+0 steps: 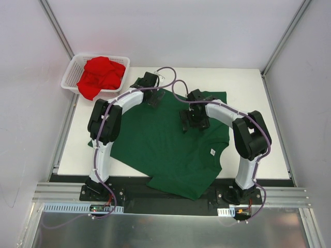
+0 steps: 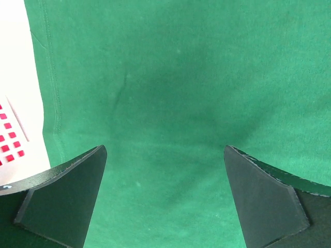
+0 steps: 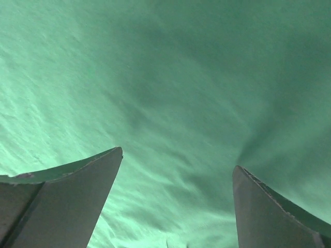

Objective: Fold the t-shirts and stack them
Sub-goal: Flatten out the tshirt

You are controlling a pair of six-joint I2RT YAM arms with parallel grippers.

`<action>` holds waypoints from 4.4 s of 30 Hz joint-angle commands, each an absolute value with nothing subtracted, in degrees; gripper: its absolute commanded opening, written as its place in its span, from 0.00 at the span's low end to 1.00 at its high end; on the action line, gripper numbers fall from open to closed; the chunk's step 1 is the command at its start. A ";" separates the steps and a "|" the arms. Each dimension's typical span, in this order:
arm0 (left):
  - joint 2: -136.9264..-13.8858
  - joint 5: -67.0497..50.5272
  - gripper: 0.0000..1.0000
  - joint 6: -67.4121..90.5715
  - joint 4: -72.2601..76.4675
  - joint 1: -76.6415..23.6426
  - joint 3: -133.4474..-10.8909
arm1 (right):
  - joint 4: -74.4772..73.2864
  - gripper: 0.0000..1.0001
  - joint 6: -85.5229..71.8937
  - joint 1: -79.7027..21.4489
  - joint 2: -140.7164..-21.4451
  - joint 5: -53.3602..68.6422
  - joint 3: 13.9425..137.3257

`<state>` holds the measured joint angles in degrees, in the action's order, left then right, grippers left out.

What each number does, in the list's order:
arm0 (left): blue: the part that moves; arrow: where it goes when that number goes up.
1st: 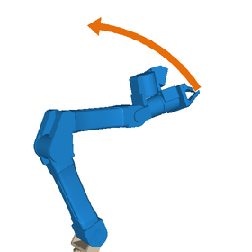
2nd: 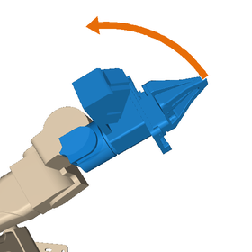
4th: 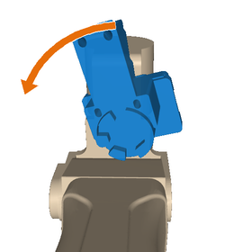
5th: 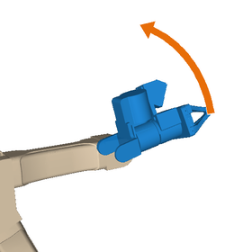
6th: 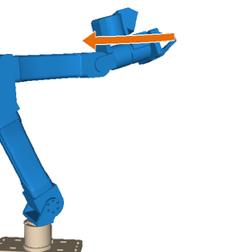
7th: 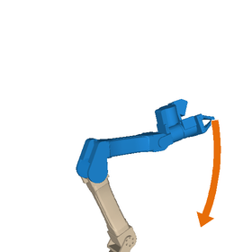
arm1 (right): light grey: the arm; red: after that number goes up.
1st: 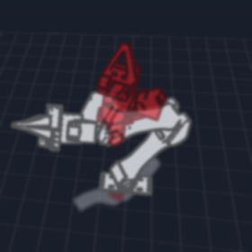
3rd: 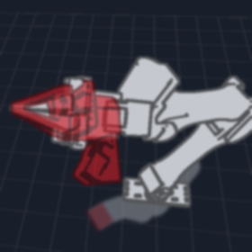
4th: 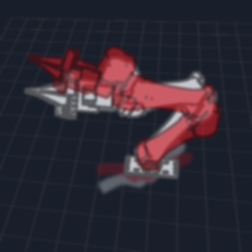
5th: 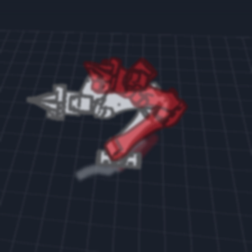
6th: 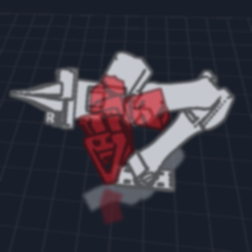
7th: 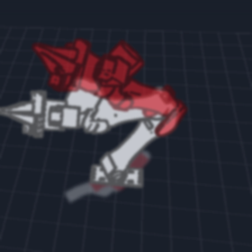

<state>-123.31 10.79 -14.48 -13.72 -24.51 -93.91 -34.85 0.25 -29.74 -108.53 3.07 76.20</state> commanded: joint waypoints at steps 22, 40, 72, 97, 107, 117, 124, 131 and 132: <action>-129.29 17.93 0.98 -18.02 -26.63 -26.54 -98.35 | -38.49 0.96 7.56 -24.44 -114.69 -3.86 86.83; -128.23 16.09 0.98 -16.26 -27.69 -26.37 -95.54 | -43.15 0.96 6.77 -22.32 -119.00 -9.22 92.28; -127.62 15.56 0.98 -16.70 -27.60 -25.66 -95.54 | -43.16 0.98 9.84 -21.27 -125.59 -25.66 101.42; -125.25 13.27 0.98 -14.33 -29.27 -25.84 -91.59 | -49.31 1.00 18.98 -18.37 -137.19 -31.82 119.44; -124.28 13.62 0.98 -10.81 -31.55 -28.91 -88.60 | -49.83 1.00 19.60 -15.56 -138.69 -30.32 122.70; -122.26 12.39 0.97 -7.47 -31.91 -30.67 -85.08 | -49.92 1.00 18.81 -13.89 -139.31 -29.01 124.81; -120.94 14.15 0.98 -8.35 -31.90 -30.67 -89.46 | -45.45 1.00 14.15 -14.41 -126.14 -24.00 112.69; -122.16 12.57 0.99 -8.96 -31.90 -29.01 -98.33 | -45.97 1.00 11.96 -15.91 -111.55 -22.41 104.77; -122.69 12.66 0.99 -9.49 -31.99 -28.74 -99.31 | -46.14 1.00 11.08 -16.08 -109.18 -21.54 103.90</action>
